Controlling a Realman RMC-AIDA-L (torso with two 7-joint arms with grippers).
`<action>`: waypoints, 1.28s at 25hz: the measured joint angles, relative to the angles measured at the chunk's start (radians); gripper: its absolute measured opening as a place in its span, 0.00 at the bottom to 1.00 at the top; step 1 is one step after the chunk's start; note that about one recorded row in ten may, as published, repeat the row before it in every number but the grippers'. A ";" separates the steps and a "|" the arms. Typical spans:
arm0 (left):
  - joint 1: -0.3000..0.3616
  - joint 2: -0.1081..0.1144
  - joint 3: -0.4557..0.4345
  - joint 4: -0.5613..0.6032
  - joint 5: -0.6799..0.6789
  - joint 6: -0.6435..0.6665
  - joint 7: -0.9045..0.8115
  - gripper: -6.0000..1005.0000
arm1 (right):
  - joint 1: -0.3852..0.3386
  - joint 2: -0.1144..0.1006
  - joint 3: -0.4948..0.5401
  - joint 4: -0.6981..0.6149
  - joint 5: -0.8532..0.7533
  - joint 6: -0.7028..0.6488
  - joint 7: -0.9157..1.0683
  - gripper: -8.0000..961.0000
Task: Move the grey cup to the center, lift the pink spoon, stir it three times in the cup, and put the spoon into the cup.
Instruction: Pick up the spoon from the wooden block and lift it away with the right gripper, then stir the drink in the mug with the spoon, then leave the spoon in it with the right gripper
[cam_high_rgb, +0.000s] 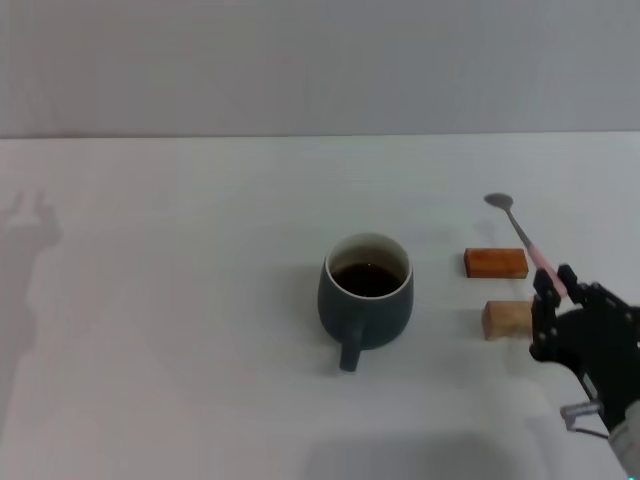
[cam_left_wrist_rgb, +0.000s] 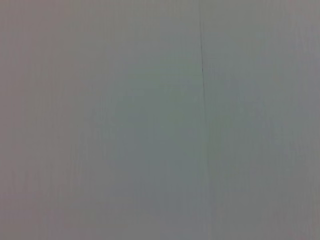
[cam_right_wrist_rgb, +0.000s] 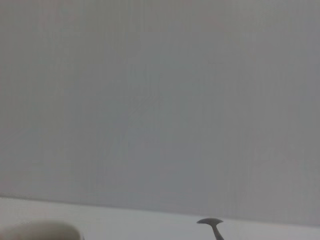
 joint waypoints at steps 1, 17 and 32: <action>-0.010 0.000 -0.001 -0.013 -0.002 0.000 0.000 0.22 | -0.015 -0.010 0.029 0.068 -0.003 0.065 -0.032 0.17; -0.048 0.000 -0.025 -0.057 -0.004 -0.001 -0.003 0.22 | -0.039 -0.004 0.383 0.537 -0.091 0.813 -0.145 0.16; -0.065 -0.002 -0.038 -0.068 -0.005 -0.001 -0.004 0.22 | 0.155 0.080 0.745 0.778 -0.112 1.512 -0.093 0.15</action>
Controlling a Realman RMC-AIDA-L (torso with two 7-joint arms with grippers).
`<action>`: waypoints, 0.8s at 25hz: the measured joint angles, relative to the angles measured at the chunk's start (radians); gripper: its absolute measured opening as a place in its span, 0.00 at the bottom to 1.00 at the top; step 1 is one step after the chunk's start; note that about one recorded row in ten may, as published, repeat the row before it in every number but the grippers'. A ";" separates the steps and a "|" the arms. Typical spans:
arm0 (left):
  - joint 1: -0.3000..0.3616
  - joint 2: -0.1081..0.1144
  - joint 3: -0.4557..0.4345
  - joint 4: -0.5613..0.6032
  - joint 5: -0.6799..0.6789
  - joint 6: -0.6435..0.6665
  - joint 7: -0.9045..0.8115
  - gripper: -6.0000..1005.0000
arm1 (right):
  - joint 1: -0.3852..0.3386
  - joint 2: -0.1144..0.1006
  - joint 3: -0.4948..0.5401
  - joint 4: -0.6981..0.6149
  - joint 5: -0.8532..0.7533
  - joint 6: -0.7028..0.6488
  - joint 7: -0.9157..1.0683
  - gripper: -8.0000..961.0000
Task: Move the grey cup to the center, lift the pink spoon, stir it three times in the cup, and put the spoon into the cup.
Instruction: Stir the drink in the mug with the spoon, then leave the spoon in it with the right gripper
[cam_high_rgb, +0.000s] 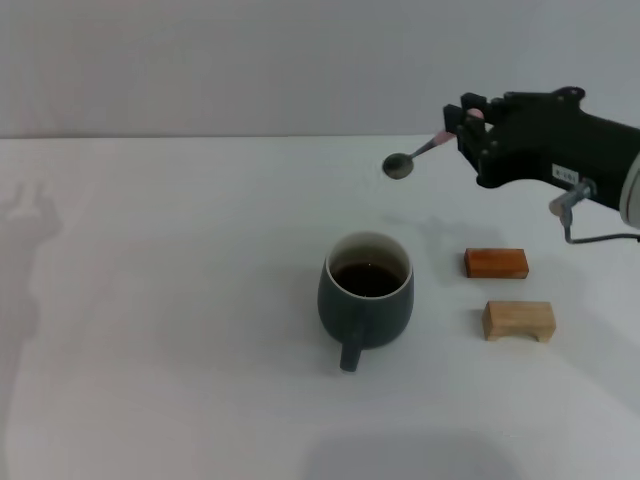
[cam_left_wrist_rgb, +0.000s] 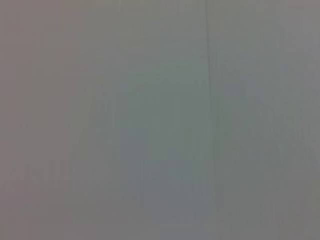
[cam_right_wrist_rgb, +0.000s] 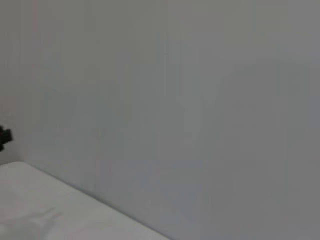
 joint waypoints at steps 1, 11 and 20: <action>-0.001 -0.001 0.000 0.000 0.000 0.000 0.000 0.22 | 0.011 0.000 0.008 0.001 0.000 0.014 0.004 0.15; -0.006 -0.002 0.000 0.000 0.000 0.000 -0.001 0.22 | 0.100 -0.001 0.029 0.001 0.000 0.149 0.031 0.14; -0.016 -0.003 0.000 -0.001 0.000 -0.012 -0.001 0.22 | 0.166 -0.001 0.041 0.004 0.000 0.240 0.083 0.14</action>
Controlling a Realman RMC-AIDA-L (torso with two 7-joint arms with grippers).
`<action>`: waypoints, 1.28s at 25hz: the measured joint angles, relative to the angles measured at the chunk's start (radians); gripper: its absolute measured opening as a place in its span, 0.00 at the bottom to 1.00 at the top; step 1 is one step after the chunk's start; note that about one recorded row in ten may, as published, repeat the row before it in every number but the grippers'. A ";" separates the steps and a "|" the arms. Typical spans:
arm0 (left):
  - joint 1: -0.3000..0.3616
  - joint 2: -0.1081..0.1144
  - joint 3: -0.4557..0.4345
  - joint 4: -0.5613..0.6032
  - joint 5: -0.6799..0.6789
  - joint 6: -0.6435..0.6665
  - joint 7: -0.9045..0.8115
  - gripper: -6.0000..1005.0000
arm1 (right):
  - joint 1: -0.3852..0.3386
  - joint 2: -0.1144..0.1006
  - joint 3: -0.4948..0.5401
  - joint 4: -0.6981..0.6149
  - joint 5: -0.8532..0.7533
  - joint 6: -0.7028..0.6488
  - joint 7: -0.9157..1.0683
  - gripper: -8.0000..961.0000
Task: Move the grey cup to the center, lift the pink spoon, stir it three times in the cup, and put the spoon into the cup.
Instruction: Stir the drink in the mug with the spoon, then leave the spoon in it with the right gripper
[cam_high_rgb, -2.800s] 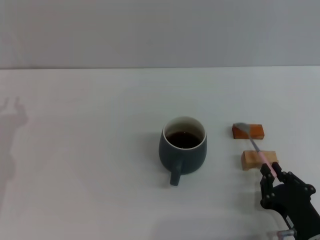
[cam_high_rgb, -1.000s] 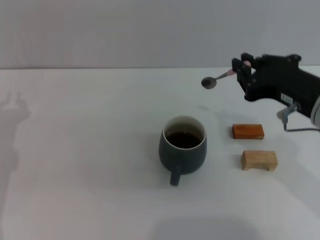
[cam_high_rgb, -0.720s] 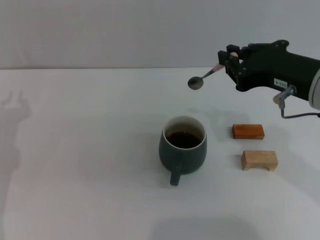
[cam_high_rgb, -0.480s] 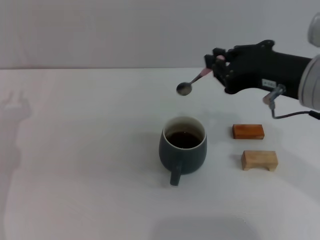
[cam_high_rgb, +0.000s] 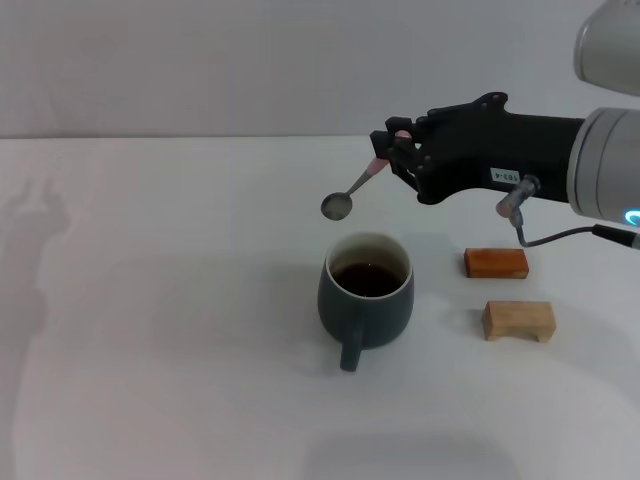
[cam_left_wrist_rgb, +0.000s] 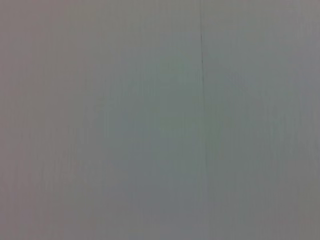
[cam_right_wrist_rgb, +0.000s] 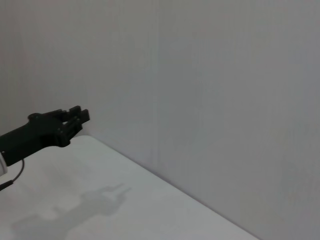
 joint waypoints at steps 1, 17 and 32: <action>-0.001 0.000 0.000 0.000 0.000 0.000 0.000 0.22 | 0.006 0.000 0.003 0.002 -0.001 0.009 0.006 0.14; -0.008 -0.002 0.000 -0.001 0.000 0.000 0.000 0.22 | 0.077 0.001 0.074 0.045 -0.077 0.192 0.173 0.13; -0.004 -0.005 0.007 0.000 -0.001 0.004 -0.002 0.22 | 0.144 0.000 0.098 -0.016 -0.109 0.277 0.226 0.13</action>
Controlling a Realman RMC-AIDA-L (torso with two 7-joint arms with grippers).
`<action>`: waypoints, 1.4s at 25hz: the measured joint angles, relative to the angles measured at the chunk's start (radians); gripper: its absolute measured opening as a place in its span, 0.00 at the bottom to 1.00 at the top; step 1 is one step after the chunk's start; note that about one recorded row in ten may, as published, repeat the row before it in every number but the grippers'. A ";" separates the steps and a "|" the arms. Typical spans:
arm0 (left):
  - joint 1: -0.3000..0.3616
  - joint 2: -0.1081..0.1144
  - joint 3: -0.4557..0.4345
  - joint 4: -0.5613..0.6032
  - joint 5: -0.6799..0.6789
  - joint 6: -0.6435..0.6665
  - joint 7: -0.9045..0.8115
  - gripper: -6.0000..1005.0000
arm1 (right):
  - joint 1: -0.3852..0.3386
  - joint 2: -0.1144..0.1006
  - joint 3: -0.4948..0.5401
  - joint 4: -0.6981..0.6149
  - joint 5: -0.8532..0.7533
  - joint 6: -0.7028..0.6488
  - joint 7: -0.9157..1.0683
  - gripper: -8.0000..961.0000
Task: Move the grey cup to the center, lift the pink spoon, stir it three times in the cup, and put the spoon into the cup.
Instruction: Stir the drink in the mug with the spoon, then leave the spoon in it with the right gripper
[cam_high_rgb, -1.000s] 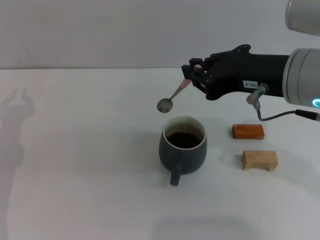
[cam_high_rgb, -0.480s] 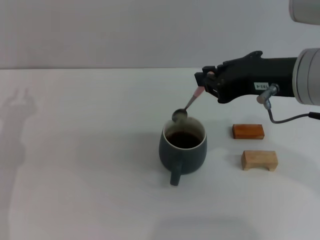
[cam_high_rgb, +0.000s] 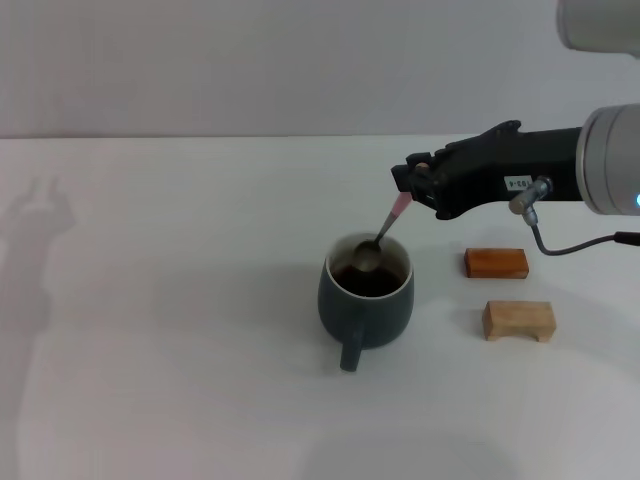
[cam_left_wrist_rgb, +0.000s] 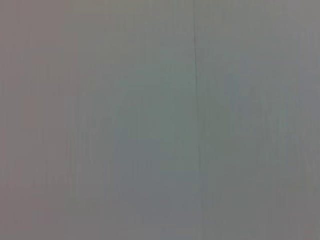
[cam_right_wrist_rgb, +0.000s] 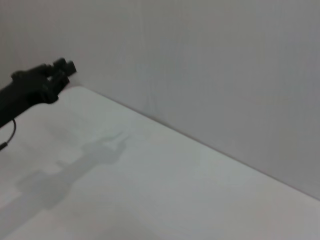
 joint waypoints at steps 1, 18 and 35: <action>0.000 0.000 0.000 0.000 0.000 0.001 -0.002 0.22 | 0.009 0.000 0.001 -0.013 -0.004 0.002 0.002 0.13; 0.002 0.001 -0.003 0.000 0.000 0.005 -0.012 0.22 | 0.207 0.003 -0.007 -0.273 -0.039 0.023 0.011 0.13; -0.009 0.003 -0.008 -0.013 0.000 0.006 -0.012 0.22 | 0.276 0.002 -0.022 -0.371 -0.034 0.024 0.006 0.13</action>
